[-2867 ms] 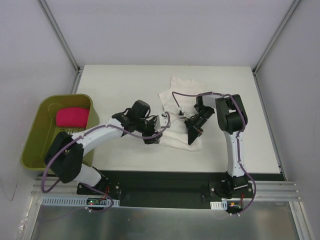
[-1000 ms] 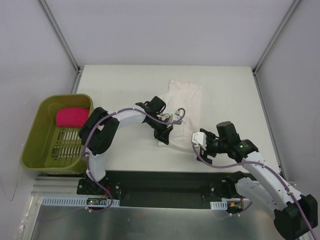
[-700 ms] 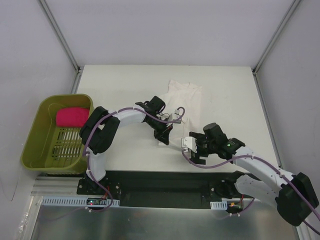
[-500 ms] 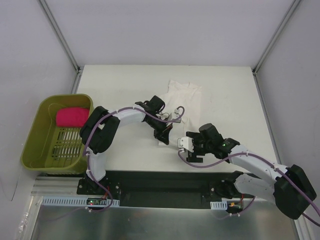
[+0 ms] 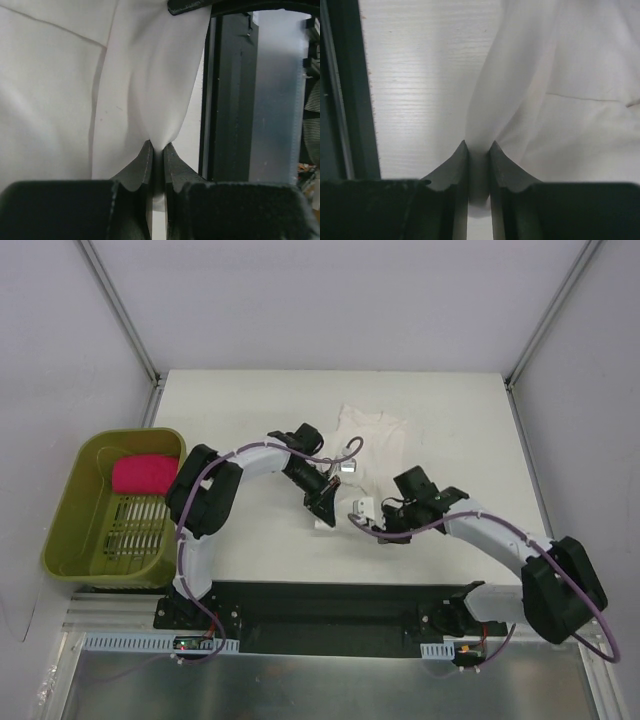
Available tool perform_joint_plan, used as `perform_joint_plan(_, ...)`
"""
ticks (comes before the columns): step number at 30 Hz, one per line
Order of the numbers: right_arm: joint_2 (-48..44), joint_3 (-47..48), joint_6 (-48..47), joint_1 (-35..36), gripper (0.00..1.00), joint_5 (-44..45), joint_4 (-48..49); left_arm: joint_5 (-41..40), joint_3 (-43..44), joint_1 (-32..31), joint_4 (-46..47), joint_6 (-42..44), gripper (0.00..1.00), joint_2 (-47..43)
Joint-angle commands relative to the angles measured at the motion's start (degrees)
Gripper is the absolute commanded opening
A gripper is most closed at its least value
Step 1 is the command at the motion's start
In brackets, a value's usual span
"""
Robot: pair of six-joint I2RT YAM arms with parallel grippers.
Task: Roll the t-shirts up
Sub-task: Roll the T-shirt to the center of the board.
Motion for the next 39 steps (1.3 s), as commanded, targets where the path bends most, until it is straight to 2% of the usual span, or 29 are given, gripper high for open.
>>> perform_joint_plan(1, 9.09, 8.06, -4.24, -7.45, 0.11, -12.99, -23.89, 7.25, 7.64, 1.85, -13.68, 3.38, 0.00, 2.92)
perform_joint_plan(7, 23.51, 22.13, -12.50, -15.20, 0.10, -18.10, -39.38, 8.13, 17.32, 4.93, -27.14, 9.80, 0.00, 11.35)
perform_joint_plan(13, 33.51, 31.00, -15.31, -18.37, 0.10, -20.73, -46.06, 9.53, 23.13, 6.33, -33.64, 11.92, 0.00, 17.76)
perform_joint_plan(18, 43.20, 39.09, -21.28, -20.65, 0.11, -21.81, -58.54, 11.73, 24.98, 7.30, -34.53, 10.16, 0.00, 21.03)
perform_joint_plan(24, 50.85, 43.31, -23.15, -21.71, 0.11, -21.62, -63.83, 11.03, 29.71, 8.36, -34.45, 8.49, 0.01, 25.16)
perform_joint_plan(27, 54.88, 47.71, -23.23, -21.62, 0.12, -22.24, -67.43, 9.54, 32.27, 9.14, -34.10, 7.26, 0.08, 27.09)
perform_joint_plan(29, 57.09, 50.68, -22.88, -21.71, 0.12, -22.59, -69.37, 8.05, 33.07, 9.58, -33.39, 6.30, 0.16, 27.80)
perform_joint_plan(34, 60.87, 53.07, -21.12, -21.54, 0.13, -23.03, -69.82, 7.08, 34.39, 12.13, -31.11, 3.57, 0.28, 28.06)
perform_joint_plan(38, 64.48, 56.15, -15.68, -21.71, 0.13, -23.29, -69.82, 5.68, 34.92, 13.01, -30.84, 4.00, 0.33, 24.38)
perform_joint_plan(39, 64.83, 56.76, -14.63, -21.62, 0.13, -23.47, -69.82, 4.19, 33.35, 13.02, -30.58, 4.88, 0.34, 20.80)
